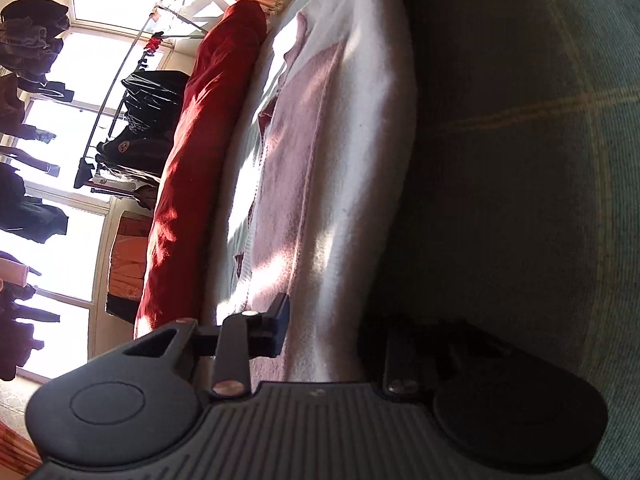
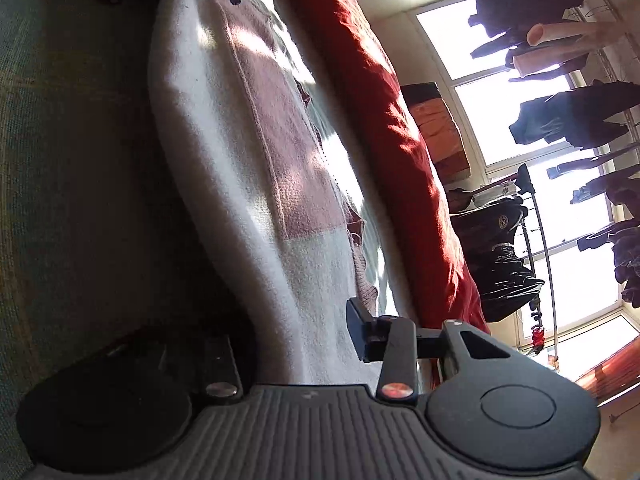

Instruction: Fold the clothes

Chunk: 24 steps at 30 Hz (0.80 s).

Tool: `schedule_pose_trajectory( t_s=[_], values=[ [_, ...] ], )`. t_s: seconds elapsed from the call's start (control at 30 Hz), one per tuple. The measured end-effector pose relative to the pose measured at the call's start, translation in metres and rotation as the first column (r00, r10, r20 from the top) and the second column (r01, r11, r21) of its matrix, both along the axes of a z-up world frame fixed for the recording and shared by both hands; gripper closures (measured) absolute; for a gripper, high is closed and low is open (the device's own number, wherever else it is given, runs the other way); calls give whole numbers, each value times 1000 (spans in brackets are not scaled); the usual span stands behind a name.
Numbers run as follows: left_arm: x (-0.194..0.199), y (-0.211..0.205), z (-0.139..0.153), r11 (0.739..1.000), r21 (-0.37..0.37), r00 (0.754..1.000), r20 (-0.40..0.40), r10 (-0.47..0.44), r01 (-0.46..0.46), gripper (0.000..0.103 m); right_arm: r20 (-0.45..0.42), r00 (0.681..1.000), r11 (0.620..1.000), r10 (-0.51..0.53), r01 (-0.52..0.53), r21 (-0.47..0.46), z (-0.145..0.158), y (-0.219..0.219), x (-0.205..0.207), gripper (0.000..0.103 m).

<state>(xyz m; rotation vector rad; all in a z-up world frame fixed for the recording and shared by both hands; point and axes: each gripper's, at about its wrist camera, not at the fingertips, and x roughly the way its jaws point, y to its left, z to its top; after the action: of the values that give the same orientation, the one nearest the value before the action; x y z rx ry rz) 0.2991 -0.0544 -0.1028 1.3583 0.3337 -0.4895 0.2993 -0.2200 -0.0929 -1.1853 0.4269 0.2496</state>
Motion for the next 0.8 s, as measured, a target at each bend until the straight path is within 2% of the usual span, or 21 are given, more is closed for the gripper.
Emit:
schedule_pose_trajectory(
  t_s=[0.03, 0.07, 0.17, 0.43, 0.57, 0.8],
  values=[
    [-2, 0, -2, 1000, 3, 1000, -5, -3, 3, 90, -2, 1000, 1000, 0, 0, 12, 0, -1, -2, 83],
    [-4, 1, -5, 1000, 5, 1000, -9, -5, 5, 91, -8, 1000, 1000, 1, -1, 23, 1, -2, -4, 89],
    [-3, 2, 2, 1000, -21, 1000, -23, 9, -10, 94, -40, 999, 998, -4, 6, 56, 5, -2, -7, 91],
    [-23, 10, 46, 996, -92, 1000, -17, 22, -23, 95, -40, 999, 988, -10, 16, 151, 42, -6, -30, 93],
    [-59, 10, 59, 998, -66, 999, -37, 3, -5, 95, -79, 997, 986, 0, 13, 165, 55, -7, -57, 93],
    [-139, 11, 64, 999, -14, 995, -87, -47, 46, 94, -181, 983, 982, 26, 9, 189, 73, -12, -125, 93]
  ],
)
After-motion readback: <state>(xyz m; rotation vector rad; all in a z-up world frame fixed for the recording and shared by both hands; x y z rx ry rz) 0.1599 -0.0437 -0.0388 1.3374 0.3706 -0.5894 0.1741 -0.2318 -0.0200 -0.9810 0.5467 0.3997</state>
